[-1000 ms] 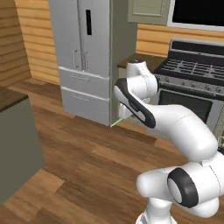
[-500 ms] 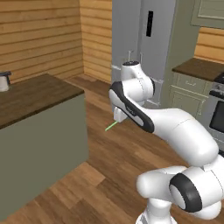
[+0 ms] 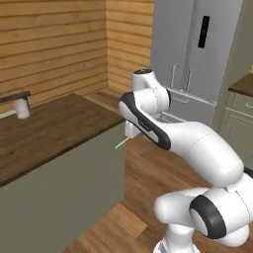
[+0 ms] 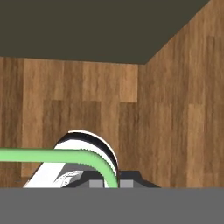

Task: Take a straw from the drawer in front and place it inside the glass cup on the dining counter.

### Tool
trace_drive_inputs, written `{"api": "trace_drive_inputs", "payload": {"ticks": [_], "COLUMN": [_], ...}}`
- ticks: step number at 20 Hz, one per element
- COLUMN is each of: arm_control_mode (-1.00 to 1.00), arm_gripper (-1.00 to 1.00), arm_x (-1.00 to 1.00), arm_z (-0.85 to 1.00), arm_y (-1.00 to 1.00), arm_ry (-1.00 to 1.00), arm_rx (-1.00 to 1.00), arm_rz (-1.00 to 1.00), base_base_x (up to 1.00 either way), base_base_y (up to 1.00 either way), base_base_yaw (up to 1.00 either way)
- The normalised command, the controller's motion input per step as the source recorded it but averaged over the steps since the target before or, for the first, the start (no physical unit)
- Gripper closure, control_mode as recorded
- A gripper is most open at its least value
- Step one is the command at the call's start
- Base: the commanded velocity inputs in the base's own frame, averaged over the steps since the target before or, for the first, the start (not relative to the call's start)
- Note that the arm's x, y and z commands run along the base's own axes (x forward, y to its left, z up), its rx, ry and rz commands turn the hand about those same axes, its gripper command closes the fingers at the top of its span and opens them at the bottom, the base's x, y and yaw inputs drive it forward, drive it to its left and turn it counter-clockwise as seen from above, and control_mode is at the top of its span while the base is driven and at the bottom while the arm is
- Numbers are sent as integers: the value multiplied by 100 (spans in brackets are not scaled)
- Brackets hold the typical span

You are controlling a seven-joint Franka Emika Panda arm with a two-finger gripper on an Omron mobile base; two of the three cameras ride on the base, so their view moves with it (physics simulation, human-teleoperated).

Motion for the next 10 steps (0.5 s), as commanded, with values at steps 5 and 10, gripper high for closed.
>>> {"api": "trace_drive_inputs", "payload": {"ticks": [5,10], "arm_control_mode": [100,100], "arm_gripper": [100,100], "arm_x": [0,0], "arm_z": [0,0], "arm_y": [0,0], "arm_ry": [0,0], "arm_rx": [0,0], "arm_rz": [0,0], "base_base_x": [100,100], "base_base_y": [-38,-88], "base_base_yaw": [15,26]}}
